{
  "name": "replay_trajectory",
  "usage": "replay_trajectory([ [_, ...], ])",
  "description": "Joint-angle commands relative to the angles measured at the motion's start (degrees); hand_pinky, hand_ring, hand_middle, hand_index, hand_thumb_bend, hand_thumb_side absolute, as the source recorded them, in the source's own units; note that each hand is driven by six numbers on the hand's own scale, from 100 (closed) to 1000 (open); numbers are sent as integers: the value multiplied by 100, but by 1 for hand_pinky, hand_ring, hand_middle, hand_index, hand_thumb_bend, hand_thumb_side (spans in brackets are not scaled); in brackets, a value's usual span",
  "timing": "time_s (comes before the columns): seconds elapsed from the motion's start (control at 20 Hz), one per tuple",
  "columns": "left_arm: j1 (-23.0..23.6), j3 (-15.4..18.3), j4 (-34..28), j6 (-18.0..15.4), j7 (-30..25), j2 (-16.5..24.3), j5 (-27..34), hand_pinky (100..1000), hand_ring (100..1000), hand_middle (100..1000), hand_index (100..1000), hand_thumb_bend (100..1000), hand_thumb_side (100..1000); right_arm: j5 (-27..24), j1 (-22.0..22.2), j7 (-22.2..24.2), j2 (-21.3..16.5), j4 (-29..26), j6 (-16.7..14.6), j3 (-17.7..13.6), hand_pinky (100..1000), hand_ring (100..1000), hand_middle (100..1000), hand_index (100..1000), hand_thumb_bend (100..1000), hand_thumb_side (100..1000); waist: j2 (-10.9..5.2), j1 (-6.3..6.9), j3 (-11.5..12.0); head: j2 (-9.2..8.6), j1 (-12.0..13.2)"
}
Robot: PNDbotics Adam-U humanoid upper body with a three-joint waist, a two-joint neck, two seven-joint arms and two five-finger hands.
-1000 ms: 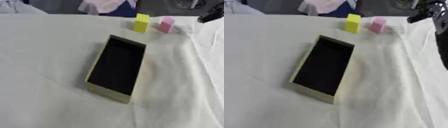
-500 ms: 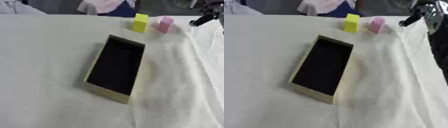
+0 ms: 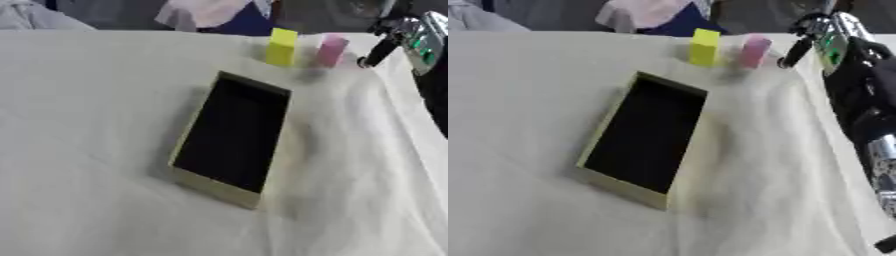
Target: Pick up objects on the table and place them in the box.
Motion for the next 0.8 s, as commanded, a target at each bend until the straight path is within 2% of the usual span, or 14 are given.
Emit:
replay_trajectory([
  [0.05,-47,20,-115,-8,-19,129,21,689,741,748,856,342,732,49,-176,-56,-30,-179,42,-13,936,962,968,1000,232,100,-90,9,13,-30,-25],
  [0.45,-55,17,-115,-9,-30,122,29,688,741,748,856,342,731,189,-198,-129,106,-321,172,-71,935,963,969,1000,236,100,-86,4,36,-34,-30],
  [0.8,-51,19,-115,-5,-37,110,28,688,740,748,856,339,731,322,-268,56,194,-374,257,-133,939,982,981,1000,235,101,-72,-5,32,-30,-41],
])
